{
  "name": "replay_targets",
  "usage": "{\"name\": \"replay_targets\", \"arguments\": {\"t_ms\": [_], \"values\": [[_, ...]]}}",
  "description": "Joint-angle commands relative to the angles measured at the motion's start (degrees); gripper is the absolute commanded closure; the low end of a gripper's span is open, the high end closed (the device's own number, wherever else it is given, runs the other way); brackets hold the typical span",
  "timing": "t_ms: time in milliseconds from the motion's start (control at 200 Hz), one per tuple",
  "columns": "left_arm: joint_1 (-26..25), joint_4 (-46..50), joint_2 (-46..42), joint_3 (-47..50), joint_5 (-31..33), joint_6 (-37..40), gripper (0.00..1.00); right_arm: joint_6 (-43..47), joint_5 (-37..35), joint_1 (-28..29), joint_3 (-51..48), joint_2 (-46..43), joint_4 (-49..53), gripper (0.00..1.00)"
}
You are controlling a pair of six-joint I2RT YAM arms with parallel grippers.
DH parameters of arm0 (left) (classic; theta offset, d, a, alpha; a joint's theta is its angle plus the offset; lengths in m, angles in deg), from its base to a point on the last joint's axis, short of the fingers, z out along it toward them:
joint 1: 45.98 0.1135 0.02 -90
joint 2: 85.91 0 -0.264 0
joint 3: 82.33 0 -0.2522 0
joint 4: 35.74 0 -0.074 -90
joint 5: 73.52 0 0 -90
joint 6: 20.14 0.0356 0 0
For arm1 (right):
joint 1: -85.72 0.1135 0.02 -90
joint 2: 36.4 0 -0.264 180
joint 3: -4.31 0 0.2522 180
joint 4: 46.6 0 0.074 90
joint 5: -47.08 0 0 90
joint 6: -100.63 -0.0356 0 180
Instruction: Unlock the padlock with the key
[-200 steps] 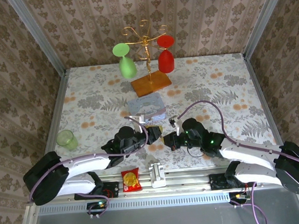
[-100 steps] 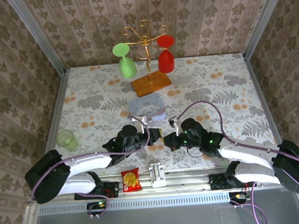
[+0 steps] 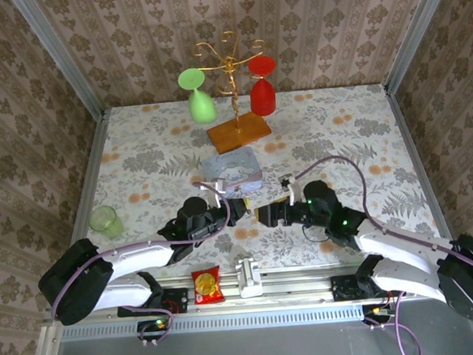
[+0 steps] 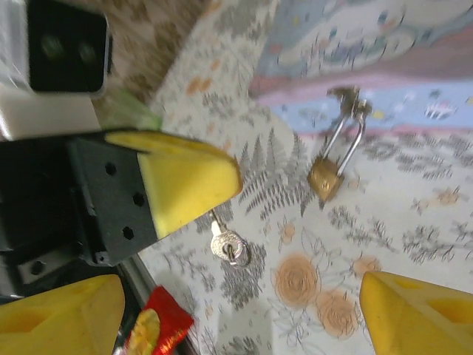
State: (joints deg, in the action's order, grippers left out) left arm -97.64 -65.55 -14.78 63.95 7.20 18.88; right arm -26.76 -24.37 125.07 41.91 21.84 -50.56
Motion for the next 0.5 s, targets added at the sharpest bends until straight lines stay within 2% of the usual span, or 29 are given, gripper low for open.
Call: {"name": "replay_targets", "arguments": {"t_ms": [0, 215, 335, 425, 495], "values": [[0.2, -12.2, -1.3, 0.2, -1.0, -1.4, 1.00, -2.4, 7.5, -1.4, -0.5, -1.0, -11.2, 0.15], [0.3, -23.0, -1.7, 0.2, -0.3, -1.4, 1.00, -11.2, 13.5, -1.9, -1.1, 6.4, -33.5, 0.18], [0.1, -24.1, -2.2, 0.3, -0.5, -0.3, 1.00, -13.1, 14.8, -1.9, -0.2, 9.8, -38.5, 0.23], [0.0, -24.6, -2.5, 0.5, -0.3, -0.8, 1.00, -14.1, 15.7, -2.0, -0.1, 10.8, -40.8, 0.29], [-0.2, -25.6, -2.7, 0.9, 0.2, -0.7, 1.00, -15.3, 16.1, -2.1, -0.7, 11.3, -43.3, 0.40]]}}
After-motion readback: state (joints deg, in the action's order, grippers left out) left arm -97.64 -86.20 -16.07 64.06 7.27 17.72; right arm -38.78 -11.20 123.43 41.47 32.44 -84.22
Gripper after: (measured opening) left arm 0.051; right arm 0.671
